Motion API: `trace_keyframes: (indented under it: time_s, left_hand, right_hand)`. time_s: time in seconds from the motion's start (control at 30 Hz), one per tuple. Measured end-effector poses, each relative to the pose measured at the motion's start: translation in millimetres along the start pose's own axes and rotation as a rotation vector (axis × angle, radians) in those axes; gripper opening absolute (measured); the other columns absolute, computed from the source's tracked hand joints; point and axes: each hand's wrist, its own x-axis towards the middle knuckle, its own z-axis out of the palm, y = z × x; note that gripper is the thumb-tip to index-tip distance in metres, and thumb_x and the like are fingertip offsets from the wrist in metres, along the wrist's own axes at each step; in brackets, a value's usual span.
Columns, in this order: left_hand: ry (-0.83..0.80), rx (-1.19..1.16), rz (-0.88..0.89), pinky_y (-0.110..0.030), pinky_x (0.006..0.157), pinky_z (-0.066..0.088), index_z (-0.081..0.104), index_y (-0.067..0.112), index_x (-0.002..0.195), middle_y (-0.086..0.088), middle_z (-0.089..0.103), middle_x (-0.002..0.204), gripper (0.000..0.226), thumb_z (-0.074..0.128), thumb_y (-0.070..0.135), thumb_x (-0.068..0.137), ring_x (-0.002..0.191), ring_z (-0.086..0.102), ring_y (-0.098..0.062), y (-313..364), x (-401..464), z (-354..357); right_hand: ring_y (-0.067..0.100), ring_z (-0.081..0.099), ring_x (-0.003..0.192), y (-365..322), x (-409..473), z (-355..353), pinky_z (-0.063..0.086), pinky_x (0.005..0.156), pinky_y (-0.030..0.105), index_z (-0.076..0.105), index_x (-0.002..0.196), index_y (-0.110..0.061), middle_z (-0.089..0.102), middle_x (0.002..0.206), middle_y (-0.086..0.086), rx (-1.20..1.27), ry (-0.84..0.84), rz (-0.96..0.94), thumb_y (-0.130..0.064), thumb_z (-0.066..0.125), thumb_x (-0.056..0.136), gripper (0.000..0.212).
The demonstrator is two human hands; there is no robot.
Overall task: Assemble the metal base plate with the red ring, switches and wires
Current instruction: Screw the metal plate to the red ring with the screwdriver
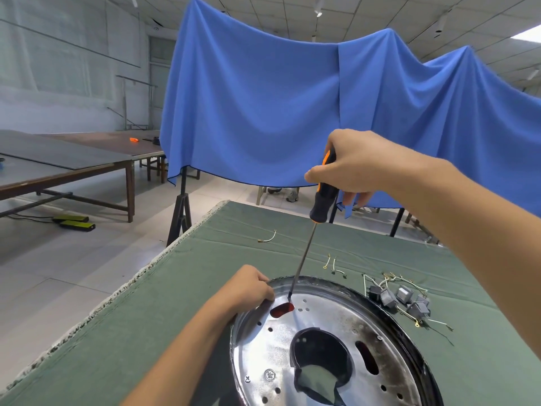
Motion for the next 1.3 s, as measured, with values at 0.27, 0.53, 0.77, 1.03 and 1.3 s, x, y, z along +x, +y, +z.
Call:
trace_keyframes:
  time_s: [0.27,0.53,0.77,1.03,1.3]
  left_hand:
    - [-0.001,-0.003,-0.01,-0.025,0.049,0.024,0.047,0.008,0.058,-0.008,0.036,0.058,0.024,0.061,0.004,0.078,0.053,0.031,-0.018,2,0,0]
    - [-0.016,-0.03,-0.013,-0.027,0.058,0.028,0.054,0.007,0.066,-0.011,0.041,0.066,0.016,0.061,0.006,0.08,0.062,0.035,-0.02,0,0,1]
    - [-0.016,-0.032,-0.025,-0.026,0.059,0.03,0.055,0.007,0.065,-0.011,0.043,0.065,0.016,0.061,0.006,0.08,0.061,0.037,-0.021,0,0,0]
    - [-0.007,-0.02,-0.02,-0.026,0.053,0.027,0.052,0.007,0.061,-0.009,0.039,0.06,0.02,0.061,0.005,0.079,0.055,0.034,-0.02,1,-1,0]
    - [0.009,-0.035,0.0,-0.028,0.055,0.022,0.048,0.007,0.061,-0.01,0.033,0.065,0.02,0.06,0.003,0.076,0.061,0.028,-0.02,-1,-1,2]
  right_hand:
    - [0.017,0.053,0.043,8,-1,1,0.035,0.046,0.022,0.051,0.061,-0.012,0.061,0.051,0.001,-0.192,0.189,0.043,-0.04,0.06,0.083,0.037]
    - [0.016,0.053,0.034,12,-3,-3,0.037,0.042,0.02,0.057,0.068,-0.01,0.064,0.051,0.002,-0.062,0.09,0.058,-0.033,0.064,0.081,0.028]
    - [0.019,0.067,0.053,3,-4,-6,0.054,0.056,0.03,0.057,0.083,-0.012,0.068,0.063,0.004,-0.138,-0.024,0.121,-0.039,0.058,0.083,0.027]
    - [0.019,0.049,0.049,5,-6,-6,0.028,0.048,0.024,0.051,0.059,-0.014,0.051,0.048,0.0,-0.23,0.16,0.096,-0.05,0.067,0.073,0.042]
    - [0.016,0.056,0.043,2,-2,-3,0.045,0.045,0.022,0.058,0.077,-0.011,0.064,0.063,0.003,-0.044,0.032,0.012,-0.031,0.069,0.078,0.023]
